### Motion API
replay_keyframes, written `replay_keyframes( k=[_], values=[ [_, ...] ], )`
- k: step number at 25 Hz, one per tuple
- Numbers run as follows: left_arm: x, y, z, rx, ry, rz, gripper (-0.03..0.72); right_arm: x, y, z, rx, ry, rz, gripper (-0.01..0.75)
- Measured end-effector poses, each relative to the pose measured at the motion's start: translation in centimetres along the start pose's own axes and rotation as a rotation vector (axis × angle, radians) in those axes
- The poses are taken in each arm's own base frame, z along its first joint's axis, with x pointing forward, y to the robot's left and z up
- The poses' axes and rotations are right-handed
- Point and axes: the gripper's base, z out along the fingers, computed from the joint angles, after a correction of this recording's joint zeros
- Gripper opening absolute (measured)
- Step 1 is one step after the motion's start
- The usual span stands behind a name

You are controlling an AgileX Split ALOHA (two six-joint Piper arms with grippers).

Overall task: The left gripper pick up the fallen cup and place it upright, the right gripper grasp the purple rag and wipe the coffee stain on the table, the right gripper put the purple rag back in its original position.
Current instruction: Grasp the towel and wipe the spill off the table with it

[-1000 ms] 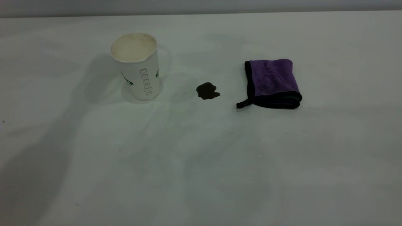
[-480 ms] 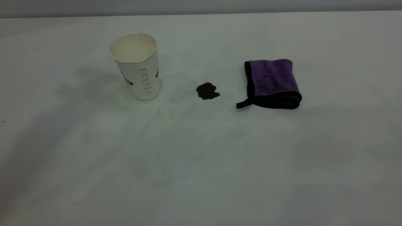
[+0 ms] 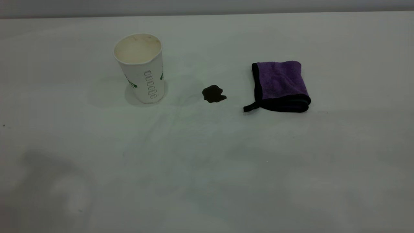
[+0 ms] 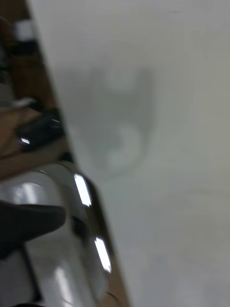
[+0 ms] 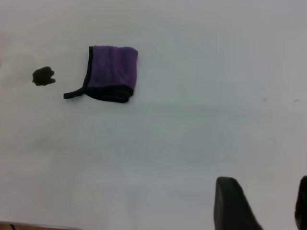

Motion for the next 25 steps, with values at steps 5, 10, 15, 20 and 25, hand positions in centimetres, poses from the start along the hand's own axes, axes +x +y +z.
replay_keyframes(
  k=[5, 10, 15, 20, 25],
  values=[
    [6.3, 1.2, 2.8, -0.082, 0.055, 0.022, 0.470, 0.0, 0.0, 0.0, 0.000, 0.000, 0.000, 0.361],
    [10.4, 1.6, 4.3, -0.095, 0.011, 0.053, 0.470, 0.0, 0.0, 0.0, 0.000, 0.000, 0.000, 0.361],
    [12.9, 1.4, 4.2, -0.058, -0.108, 0.116, 0.470, 0.0, 0.0, 0.0, 0.000, 0.000, 0.000, 0.361],
    [14.4, 1.3, 3.1, -0.045, -0.249, 0.117, 0.470, 0.0, 0.0, 0.0, 0.000, 0.000, 0.000, 0.361],
    [16.2, 1.3, 2.1, -0.046, -0.389, 0.117, 0.470, 0.0, 0.0, 0.0, 0.000, 0.000, 0.000, 0.361]
  ],
)
